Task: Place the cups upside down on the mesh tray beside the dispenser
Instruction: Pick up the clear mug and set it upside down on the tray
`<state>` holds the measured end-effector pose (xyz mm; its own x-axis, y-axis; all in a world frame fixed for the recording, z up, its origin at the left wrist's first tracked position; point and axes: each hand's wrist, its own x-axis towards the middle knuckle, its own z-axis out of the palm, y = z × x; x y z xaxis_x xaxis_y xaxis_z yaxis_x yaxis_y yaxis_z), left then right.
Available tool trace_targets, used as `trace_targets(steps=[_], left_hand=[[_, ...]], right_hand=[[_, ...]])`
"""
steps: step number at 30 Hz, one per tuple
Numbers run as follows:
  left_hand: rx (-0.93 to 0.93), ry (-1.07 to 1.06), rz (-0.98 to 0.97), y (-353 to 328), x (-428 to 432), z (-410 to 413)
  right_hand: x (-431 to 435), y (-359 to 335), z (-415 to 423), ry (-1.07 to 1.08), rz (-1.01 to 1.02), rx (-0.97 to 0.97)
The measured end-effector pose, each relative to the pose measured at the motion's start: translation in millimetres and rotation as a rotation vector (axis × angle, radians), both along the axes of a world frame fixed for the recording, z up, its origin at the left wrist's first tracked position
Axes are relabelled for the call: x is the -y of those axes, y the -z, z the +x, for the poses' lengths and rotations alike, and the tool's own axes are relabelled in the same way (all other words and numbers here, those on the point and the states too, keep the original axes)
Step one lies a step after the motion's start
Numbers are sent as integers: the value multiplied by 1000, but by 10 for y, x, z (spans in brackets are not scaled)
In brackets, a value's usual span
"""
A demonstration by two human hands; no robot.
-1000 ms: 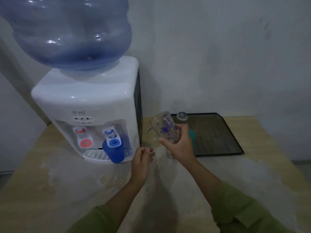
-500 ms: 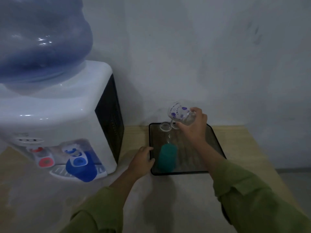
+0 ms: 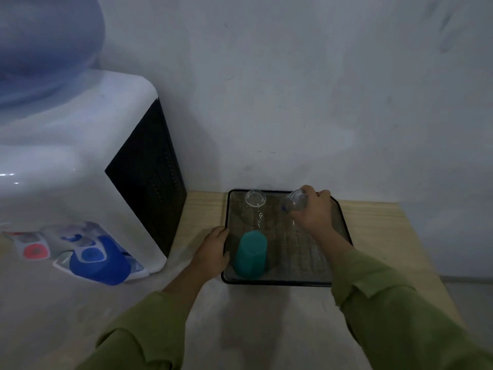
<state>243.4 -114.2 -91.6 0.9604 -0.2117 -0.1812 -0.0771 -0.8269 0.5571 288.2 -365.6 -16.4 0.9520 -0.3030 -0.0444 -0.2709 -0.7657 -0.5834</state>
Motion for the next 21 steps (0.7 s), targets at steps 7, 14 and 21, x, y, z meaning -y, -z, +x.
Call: trace_targets(steps=[7, 14, 21], left_hand=[[22, -24, 4, -4, 29, 6], [30, -41, 14, 12, 24, -15], [55, -49, -45, -14, -3, -166]], right_hand=[[0, 190, 106, 4, -30, -85], [-35, 243, 160, 31, -29, -119], [-56, 198, 71, 21, -12, -118]])
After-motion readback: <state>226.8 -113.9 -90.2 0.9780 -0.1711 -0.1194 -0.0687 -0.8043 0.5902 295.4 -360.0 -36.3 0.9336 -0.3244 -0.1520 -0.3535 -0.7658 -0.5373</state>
